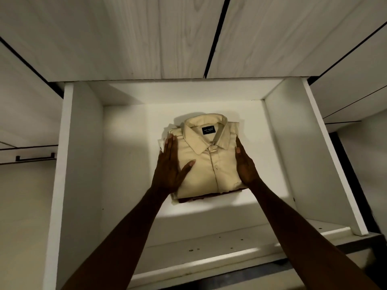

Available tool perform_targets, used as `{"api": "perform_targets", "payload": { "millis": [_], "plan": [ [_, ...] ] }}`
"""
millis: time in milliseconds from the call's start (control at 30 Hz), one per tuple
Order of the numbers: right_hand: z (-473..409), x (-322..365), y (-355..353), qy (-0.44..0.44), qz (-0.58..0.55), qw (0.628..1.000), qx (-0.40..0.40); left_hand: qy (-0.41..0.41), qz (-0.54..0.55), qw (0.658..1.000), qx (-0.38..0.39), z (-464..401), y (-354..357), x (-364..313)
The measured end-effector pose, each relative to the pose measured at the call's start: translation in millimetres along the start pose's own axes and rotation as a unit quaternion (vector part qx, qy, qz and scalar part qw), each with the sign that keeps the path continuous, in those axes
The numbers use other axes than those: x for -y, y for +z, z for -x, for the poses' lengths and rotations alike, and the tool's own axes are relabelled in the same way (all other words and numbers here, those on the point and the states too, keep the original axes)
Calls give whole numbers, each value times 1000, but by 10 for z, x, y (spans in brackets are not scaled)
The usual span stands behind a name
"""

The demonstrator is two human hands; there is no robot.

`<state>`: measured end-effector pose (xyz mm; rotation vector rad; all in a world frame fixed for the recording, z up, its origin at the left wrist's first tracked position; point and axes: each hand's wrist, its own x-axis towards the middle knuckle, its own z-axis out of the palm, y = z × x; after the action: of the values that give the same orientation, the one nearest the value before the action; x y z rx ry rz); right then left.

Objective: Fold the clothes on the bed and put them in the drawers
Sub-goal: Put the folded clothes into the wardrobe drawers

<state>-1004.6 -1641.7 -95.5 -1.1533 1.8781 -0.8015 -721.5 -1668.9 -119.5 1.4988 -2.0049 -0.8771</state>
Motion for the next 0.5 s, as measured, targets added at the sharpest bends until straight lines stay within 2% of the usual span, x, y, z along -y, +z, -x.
{"api": "perform_targets", "payload": {
  "millis": [133,233,300,367,433,500],
  "plan": [
    [144,-18,-36,-5,52,998,-32,-20,-88,994,58,294,-167,-68],
    [460,-32,-100,-14,191,981,-4,-45,-159,979,122,669,-261,-122],
    [684,-143,-186,-50,263,963,-25,-66,-213,958,181,909,-356,-221],
    [870,-231,-235,-101,290,952,-4,-118,-249,929,248,1154,-460,-345],
    [1129,-4,-332,-14,327,942,75,-198,-213,910,294,1365,-597,-556],
    [1364,121,-362,-53,317,938,130,-244,-186,886,348,1494,-738,-796]
  ]
}}
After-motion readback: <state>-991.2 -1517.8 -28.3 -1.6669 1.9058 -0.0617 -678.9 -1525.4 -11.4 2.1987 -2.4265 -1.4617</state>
